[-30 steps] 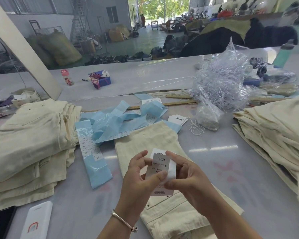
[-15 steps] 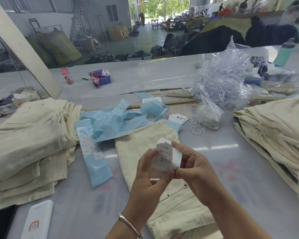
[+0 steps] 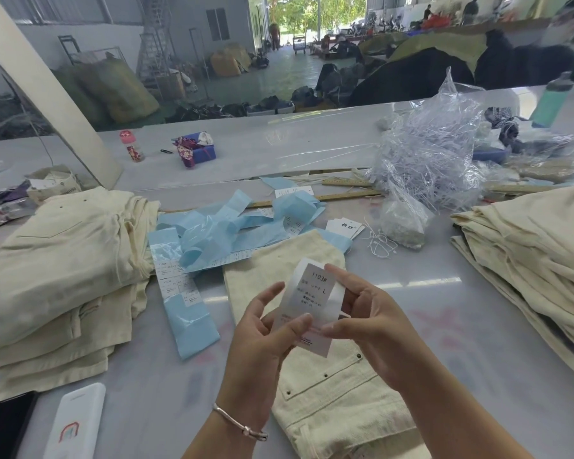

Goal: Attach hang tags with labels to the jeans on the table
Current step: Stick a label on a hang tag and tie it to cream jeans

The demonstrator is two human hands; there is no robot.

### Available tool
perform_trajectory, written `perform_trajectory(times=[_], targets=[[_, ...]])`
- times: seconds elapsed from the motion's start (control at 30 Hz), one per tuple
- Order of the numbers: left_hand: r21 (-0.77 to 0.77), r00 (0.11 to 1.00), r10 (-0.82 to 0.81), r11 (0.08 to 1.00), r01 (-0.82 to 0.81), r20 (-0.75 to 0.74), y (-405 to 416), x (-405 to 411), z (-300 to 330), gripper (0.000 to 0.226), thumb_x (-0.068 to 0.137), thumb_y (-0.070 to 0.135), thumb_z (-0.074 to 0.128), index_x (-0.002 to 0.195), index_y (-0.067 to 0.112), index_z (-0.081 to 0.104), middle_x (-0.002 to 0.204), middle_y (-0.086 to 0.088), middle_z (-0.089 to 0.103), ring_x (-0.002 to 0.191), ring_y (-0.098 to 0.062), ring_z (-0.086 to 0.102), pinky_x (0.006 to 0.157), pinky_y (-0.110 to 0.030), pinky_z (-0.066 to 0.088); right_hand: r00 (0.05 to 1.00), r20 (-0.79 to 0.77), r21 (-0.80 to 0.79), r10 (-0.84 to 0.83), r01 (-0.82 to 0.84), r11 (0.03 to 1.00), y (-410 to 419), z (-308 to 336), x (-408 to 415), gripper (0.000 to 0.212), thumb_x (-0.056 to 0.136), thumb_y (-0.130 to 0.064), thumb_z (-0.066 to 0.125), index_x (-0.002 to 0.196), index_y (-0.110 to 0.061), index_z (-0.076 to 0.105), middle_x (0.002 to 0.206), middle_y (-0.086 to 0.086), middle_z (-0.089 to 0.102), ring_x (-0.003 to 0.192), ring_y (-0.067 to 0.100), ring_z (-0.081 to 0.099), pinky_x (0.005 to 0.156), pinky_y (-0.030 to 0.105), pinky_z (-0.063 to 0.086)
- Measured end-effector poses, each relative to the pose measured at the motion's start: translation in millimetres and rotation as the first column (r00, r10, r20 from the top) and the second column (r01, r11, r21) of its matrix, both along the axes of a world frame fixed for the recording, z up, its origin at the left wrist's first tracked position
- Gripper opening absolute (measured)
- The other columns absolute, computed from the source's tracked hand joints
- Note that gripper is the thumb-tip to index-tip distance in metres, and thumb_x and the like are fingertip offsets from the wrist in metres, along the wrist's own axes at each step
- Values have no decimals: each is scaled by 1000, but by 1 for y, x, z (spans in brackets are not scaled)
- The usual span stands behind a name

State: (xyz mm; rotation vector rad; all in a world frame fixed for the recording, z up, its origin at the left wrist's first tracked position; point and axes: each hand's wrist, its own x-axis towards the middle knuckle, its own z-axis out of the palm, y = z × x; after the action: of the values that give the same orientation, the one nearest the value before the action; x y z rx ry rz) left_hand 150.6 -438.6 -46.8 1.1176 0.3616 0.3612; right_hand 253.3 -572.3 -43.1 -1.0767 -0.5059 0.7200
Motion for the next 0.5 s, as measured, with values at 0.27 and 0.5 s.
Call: perform_trajectory(times=[0.27, 0.5], targets=[[-79, 993, -111, 990, 113, 34, -1, 1, -12, 25, 65, -3, 77, 90, 3, 76, 94, -19, 72, 84, -23, 69, 72, -27, 56, 979, -131, -3, -159, 160, 987, 12, -2, -9, 66, 55, 1, 84, 118, -9, 66, 103, 18, 72, 95, 25, 68, 75, 27, 55], [-120, 982, -189, 975, 189, 7, 0, 6, -16, 29, 67, 1, 71, 95, -6, 73, 100, -23, 69, 89, -26, 66, 80, -31, 55, 913, -110, -49, -393, 390, 920, 18, 2, -7, 33, 66, -13, 78, 99, -14, 76, 91, 14, 73, 76, 18, 67, 63, 23, 54]])
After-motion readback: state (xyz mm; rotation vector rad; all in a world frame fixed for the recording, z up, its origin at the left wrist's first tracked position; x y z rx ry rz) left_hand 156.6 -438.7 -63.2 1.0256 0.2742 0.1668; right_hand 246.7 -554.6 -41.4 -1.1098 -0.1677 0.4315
